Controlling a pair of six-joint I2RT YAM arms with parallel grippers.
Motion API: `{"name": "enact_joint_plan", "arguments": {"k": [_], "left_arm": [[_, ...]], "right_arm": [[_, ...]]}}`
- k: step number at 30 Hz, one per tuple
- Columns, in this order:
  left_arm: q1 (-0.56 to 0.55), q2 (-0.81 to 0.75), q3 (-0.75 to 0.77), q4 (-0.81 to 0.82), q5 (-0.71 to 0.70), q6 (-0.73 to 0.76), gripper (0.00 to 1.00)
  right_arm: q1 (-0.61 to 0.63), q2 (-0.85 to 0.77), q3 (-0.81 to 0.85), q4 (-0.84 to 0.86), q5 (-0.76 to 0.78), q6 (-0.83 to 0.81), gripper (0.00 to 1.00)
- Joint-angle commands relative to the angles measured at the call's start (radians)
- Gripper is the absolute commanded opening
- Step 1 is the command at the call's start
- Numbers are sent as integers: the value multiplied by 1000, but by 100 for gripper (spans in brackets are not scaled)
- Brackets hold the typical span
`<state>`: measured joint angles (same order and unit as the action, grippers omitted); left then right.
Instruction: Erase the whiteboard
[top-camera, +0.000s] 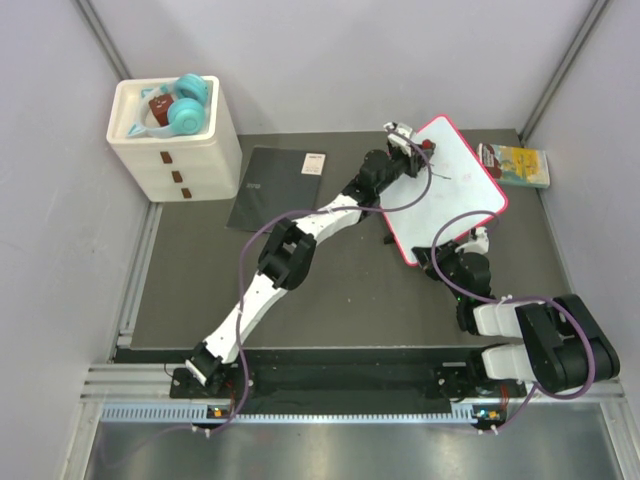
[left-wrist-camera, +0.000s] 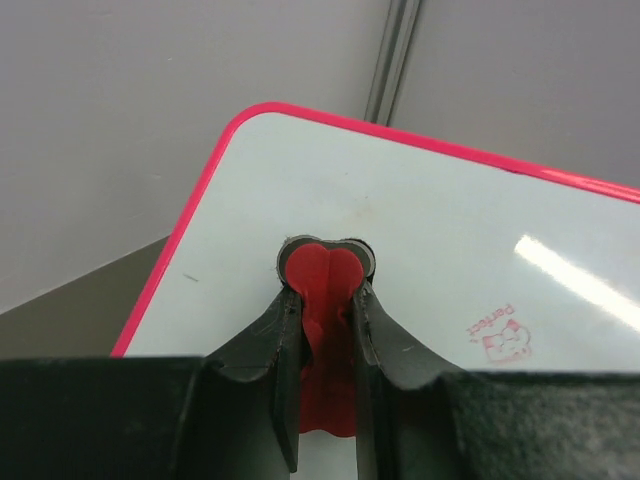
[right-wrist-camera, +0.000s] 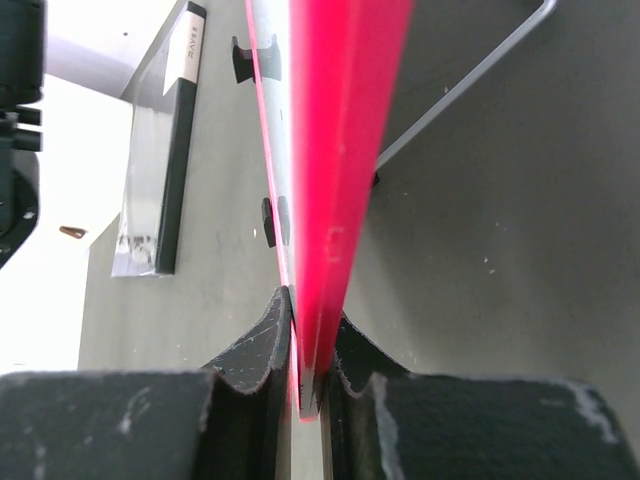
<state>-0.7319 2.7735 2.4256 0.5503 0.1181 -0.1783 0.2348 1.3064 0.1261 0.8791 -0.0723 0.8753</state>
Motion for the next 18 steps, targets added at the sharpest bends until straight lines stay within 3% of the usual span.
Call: {"name": "enact_joint_plan", "arguments": {"k": [1,7,14,18], "left_arm": [[-9,-8,-56,-30,93,-49,0],[-93,-8,-7,72,297,-99,0],[-135,-32,-11,80,336,-176,0],[-124,-37,-23,36,263,-129,0]], "right_arm": [[51,40,-26,-247,-96,-113,0],[51,40,-28,-246,-96,-111,0],[57,39,-28,-249,-89,-114,0],[58,37,-26,-252,-89,-114,0]]}}
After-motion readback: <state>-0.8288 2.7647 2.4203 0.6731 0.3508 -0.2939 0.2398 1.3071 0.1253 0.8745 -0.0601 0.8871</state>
